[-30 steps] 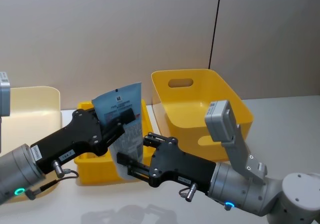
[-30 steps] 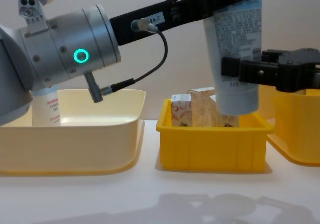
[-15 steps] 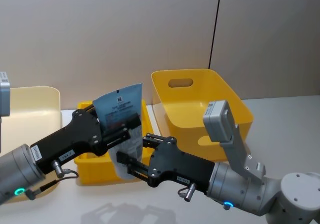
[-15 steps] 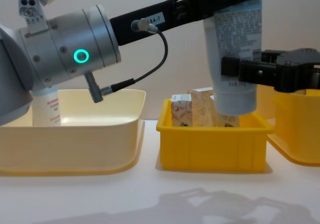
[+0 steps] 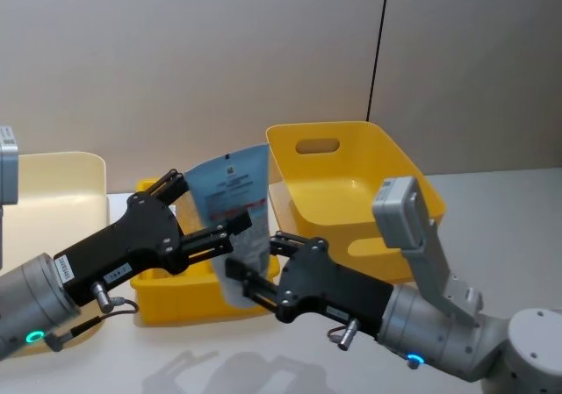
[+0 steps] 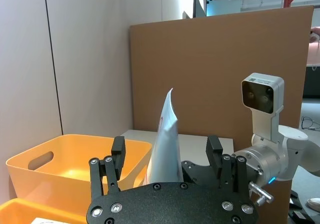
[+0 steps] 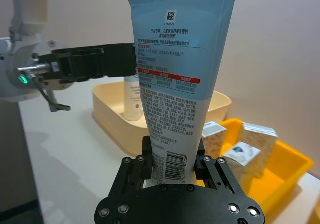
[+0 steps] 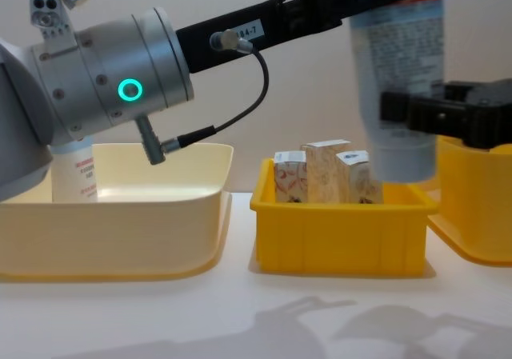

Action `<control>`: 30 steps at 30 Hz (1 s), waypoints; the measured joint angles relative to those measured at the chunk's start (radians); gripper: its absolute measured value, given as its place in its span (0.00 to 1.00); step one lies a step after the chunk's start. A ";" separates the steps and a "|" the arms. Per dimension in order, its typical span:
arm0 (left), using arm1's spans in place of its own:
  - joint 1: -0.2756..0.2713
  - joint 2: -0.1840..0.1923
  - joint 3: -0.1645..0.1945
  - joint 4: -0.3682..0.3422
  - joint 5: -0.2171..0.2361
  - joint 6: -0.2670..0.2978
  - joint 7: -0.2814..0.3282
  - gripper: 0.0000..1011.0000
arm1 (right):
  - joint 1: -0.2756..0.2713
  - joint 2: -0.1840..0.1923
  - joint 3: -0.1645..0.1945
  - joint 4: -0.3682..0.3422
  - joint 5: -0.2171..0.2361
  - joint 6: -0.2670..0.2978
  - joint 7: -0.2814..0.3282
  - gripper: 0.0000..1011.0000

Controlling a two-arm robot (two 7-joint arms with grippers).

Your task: Bimanual collaborative sorting of washing and personal care products

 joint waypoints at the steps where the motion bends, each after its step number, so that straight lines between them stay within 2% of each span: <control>1: 0.000 0.000 0.000 0.000 0.000 0.000 0.000 0.99 | -0.004 0.002 0.004 -0.002 0.000 -0.001 -0.006 0.45; 10: 0.000 0.000 0.000 0.000 0.000 0.000 0.000 0.99 | -0.053 0.027 0.061 -0.025 -0.012 -0.011 -0.068 0.45; 18: 0.000 0.000 0.000 0.000 0.000 0.000 0.000 0.99 | -0.080 0.038 0.123 -0.024 -0.041 -0.052 -0.128 0.45; 25: 0.000 0.000 0.000 0.000 0.000 0.000 0.000 0.99 | -0.067 0.033 0.166 0.014 -0.068 -0.115 -0.165 0.45; 30: 0.000 0.000 0.000 0.000 0.000 0.000 0.000 0.99 | -0.024 0.018 0.187 0.073 -0.093 -0.172 -0.185 0.45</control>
